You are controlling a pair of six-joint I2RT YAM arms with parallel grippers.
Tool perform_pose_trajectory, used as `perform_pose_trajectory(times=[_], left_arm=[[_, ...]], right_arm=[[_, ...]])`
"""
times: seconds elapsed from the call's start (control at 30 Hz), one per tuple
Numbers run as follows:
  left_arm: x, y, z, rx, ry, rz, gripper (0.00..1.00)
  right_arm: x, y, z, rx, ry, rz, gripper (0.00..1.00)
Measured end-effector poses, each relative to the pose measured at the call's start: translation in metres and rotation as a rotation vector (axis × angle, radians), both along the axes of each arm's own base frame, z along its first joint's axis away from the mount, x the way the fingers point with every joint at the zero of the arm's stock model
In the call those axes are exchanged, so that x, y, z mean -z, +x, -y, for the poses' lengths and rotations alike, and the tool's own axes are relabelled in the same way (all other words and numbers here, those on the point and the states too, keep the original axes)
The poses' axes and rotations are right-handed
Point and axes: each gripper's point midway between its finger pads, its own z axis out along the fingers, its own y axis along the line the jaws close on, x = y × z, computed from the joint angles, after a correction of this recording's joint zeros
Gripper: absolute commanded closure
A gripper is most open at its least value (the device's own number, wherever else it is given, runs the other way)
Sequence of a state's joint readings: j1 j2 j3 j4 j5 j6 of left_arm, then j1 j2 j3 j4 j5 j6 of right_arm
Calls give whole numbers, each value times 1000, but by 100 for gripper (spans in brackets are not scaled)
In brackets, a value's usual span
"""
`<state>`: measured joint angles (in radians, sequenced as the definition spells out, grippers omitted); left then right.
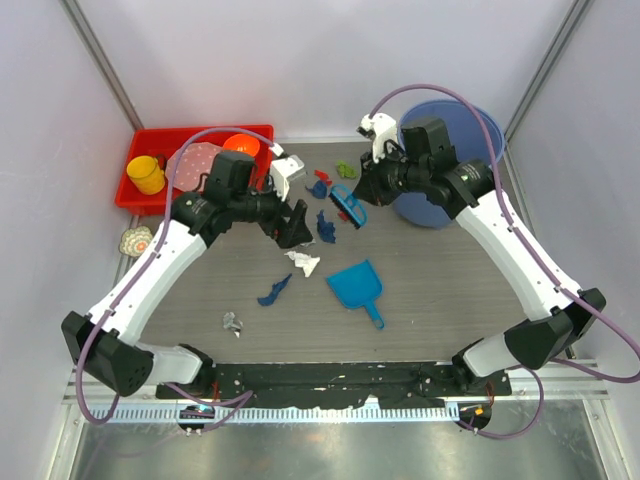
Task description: Sweep away the paper scraps from the table
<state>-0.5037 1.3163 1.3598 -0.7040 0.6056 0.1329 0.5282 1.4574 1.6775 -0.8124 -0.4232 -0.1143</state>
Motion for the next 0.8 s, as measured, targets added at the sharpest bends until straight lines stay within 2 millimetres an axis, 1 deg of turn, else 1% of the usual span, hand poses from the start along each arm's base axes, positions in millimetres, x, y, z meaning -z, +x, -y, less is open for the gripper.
perform_pose_trajectory(times=[0.07, 0.13, 0.2, 0.27, 0.3, 0.37, 0.43, 0.47, 0.5, 0.53, 0.57, 0.6, 0.63, 0.67, 0.73, 0.77, 0.8], left_arm=[[-1, 11, -5, -71, 23, 3, 15], [-7, 18, -6, -111, 30, 16, 17], [-13, 15, -2, -92, 38, 31, 18], [-15, 2, 10, -21, 67, 52, 19], [-15, -8, 19, 36, 89, 64, 19], [-7, -36, 44, 195, 142, 95, 21], [13, -63, 67, 358, 206, 112, 23], [23, -73, 75, 415, 231, 107, 24], [40, -87, 86, 496, 270, 97, 25], [51, -94, 92, 538, 292, 87, 28], [66, -104, 100, 591, 322, 70, 37], [80, -112, 108, 635, 348, 55, 42], [91, -118, 116, 670, 366, 42, 47], [103, -126, 125, 708, 384, 27, 54], [118, -134, 144, 740, 396, 12, 63], [124, -138, 155, 748, 391, 9, 72], [129, -141, 165, 749, 382, 8, 78]], right_arm=[[3, 15, 13, 129, -30, 1, 99], [4, 25, 24, 231, -50, 5, 99], [6, 33, 33, 300, -69, 12, 99], [6, 38, 40, 344, -83, 19, 99], [7, 41, 44, 364, -87, 20, 99], [6, 47, 52, 391, -78, 11, 99], [3, 58, 67, 441, -56, -3, 99], [3, 63, 75, 465, -48, -7, 99], [1, 69, 86, 493, -35, -13, 99], [-1, 72, 92, 510, -28, -13, 99], [-3, 75, 98, 527, -23, -12, 99], [-6, 78, 103, 541, -17, -7, 99], [-9, 79, 104, 544, -12, -3, 99], [-12, 78, 104, 541, -7, 2, 99], [-16, 77, 100, 530, 0, 8, 99], [-15, 77, 98, 525, 1, 8, 99], [-15, 76, 97, 522, 0, 6, 99]])
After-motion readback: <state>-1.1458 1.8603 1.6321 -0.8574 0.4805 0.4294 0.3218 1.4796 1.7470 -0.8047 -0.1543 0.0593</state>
